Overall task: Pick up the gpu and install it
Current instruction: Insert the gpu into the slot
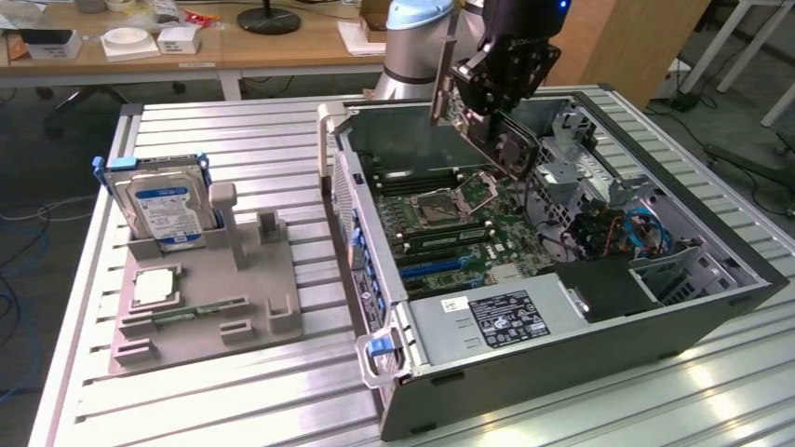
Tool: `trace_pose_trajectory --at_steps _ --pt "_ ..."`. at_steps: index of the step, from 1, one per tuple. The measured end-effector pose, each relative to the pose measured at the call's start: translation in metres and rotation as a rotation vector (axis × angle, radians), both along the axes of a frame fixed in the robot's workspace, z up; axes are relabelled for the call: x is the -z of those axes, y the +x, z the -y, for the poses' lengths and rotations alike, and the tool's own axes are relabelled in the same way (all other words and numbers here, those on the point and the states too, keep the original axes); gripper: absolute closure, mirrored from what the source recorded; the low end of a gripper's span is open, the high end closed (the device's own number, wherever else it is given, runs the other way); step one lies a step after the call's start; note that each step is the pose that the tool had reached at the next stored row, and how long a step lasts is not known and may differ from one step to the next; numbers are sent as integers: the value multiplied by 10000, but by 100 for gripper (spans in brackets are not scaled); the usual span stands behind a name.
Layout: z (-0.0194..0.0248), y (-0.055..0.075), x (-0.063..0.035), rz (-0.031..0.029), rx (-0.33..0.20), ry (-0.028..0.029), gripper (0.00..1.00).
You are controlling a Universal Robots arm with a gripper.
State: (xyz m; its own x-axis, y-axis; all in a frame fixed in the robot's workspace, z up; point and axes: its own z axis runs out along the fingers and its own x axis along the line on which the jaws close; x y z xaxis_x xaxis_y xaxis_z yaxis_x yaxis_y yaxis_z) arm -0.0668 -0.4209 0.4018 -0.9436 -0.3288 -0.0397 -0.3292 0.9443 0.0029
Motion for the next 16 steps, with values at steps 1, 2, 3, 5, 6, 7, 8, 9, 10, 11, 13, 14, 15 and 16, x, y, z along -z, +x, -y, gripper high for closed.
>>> trace_pose_trajectory --at_steps 1,2,3,5,6,7,8,9,10,11,13,14,15,16 --pt "0 0 0 0 -160 -1 73" --pt "0 0 0 0 -326 -1 73" --pt "0 0 0 0 -488 -1 73" --pt "0 0 1 0 -836 -1 73" --pt "0 0 2 0 -1015 -1 73" --pt "0 0 2 -1 -1195 -1 73" --pt "0 0 3 0 -1375 -1 73" --pt "0 0 4 0 -1553 -1 73" --pt "0 0 5 0 -1746 -1 73" --pt "0 0 5 -1 -1925 -1 73" --pt "0 0 7 0 -2285 -1 73" --pt "0 0 8 0 -2464 -1 73" --pt "0 0 8 0 -2645 -2 73" --pt "0 0 9 0 -2840 -1 73"
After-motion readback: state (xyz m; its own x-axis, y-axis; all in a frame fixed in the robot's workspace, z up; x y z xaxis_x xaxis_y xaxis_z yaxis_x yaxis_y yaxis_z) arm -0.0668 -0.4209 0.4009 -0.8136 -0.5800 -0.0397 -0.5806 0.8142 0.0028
